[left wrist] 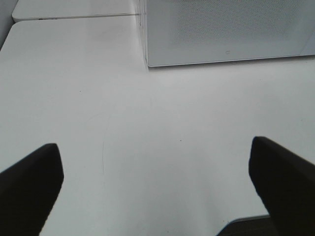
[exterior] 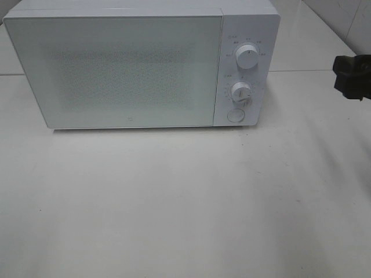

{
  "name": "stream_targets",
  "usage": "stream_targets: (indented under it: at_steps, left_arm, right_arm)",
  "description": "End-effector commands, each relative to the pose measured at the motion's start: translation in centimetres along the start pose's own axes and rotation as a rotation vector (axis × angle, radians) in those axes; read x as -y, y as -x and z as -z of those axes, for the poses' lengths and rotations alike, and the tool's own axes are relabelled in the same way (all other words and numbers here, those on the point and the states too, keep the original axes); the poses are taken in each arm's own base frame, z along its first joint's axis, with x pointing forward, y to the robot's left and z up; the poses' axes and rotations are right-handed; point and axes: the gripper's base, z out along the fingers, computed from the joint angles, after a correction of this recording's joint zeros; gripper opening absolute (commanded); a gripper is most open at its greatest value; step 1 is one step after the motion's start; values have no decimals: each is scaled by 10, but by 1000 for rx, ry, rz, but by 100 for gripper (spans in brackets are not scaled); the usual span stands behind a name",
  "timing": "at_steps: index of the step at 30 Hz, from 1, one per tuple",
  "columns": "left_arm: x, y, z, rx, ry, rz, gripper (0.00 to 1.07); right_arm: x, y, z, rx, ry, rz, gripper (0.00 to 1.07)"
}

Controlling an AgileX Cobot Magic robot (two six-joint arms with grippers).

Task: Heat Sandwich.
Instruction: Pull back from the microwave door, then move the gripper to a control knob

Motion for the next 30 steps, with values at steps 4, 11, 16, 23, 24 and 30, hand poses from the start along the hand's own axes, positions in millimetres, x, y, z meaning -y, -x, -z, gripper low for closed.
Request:
stream_targets:
  at_steps: [4, 11, 16, 23, 24, 30]
  left_arm:
    - [1, -2, 3, 21, -2, 2, 98]
    - [1, -2, 3, 21, -2, 2, 98]
    - [1, -2, 3, 21, -2, 2, 98]
    - [1, -2, 3, 21, -2, 2, 98]
    - [1, -2, 3, 21, -2, 2, 98]
    - [1, -2, 3, 21, -2, 2, 98]
  right_arm:
    - [-22, -11, -11, 28, 32, 84, 75]
    - [-44, -23, -20, 49, 4, 86, 75]
    - [-62, -33, -22, 68, -12, 89, 75]
    - [-81, -48, -23, 66, -33, 87, 75]
    - [-85, -52, -23, 60, -37, 86, 75]
    - [-99, -59, -33, 40, -28, 88, 75]
